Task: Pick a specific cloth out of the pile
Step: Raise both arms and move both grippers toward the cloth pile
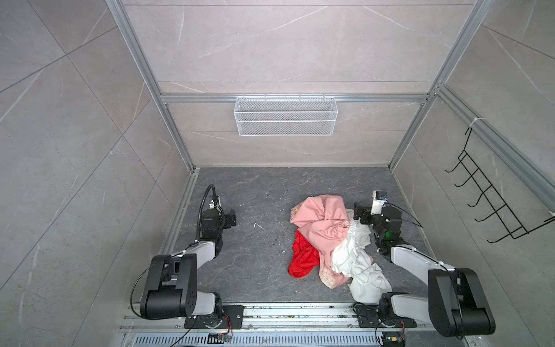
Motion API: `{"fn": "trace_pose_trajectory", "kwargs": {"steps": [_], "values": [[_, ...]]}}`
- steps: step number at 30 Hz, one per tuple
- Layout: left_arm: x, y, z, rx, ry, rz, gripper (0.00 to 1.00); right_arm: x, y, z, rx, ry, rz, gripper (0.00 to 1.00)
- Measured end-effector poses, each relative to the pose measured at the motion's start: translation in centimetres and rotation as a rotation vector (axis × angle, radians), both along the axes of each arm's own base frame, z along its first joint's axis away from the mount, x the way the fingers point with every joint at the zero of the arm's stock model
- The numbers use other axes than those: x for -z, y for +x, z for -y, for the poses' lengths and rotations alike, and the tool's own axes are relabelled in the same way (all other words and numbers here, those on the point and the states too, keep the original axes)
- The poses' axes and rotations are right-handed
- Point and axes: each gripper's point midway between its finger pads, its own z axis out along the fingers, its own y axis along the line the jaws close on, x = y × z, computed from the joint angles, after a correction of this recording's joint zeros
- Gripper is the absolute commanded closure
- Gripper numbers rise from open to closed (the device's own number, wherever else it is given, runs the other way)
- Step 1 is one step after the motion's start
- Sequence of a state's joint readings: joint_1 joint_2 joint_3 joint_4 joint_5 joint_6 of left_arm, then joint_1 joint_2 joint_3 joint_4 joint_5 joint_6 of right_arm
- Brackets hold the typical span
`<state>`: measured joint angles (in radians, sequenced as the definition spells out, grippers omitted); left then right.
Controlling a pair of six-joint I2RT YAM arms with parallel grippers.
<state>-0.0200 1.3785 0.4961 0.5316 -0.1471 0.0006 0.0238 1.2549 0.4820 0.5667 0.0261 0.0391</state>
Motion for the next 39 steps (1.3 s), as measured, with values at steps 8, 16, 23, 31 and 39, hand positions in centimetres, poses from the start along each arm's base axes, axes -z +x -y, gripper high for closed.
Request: {"fn": "trace_pose_trajectory", "kwargs": {"steps": [8, 16, 23, 31, 39], "values": [[-3.6, 0.1, 0.7, -0.044, -0.031, -0.037, 0.00, -1.7, 0.6, 0.0, 0.015, 0.035, -0.057, 0.00], [-4.1, -0.5, 6.1, 0.007, -0.141, -0.141, 0.00, -4.5, 0.8, -1.5, -0.016, 0.178, -0.217, 0.00], [-3.6, -3.0, 14.5, 0.232, -0.218, -0.242, 0.00, -2.3, -2.2, -5.2, -0.116, 0.265, -0.414, 0.00], [-2.1, -6.5, 18.9, 0.369, -0.307, -0.371, 0.01, -0.7, -5.7, -9.9, -0.247, 0.253, -0.552, 0.00], [-0.4, -10.2, 21.1, 0.470, -0.370, -0.494, 0.07, -1.5, -8.0, -12.4, -0.303, 0.182, -0.628, 0.00]]}}
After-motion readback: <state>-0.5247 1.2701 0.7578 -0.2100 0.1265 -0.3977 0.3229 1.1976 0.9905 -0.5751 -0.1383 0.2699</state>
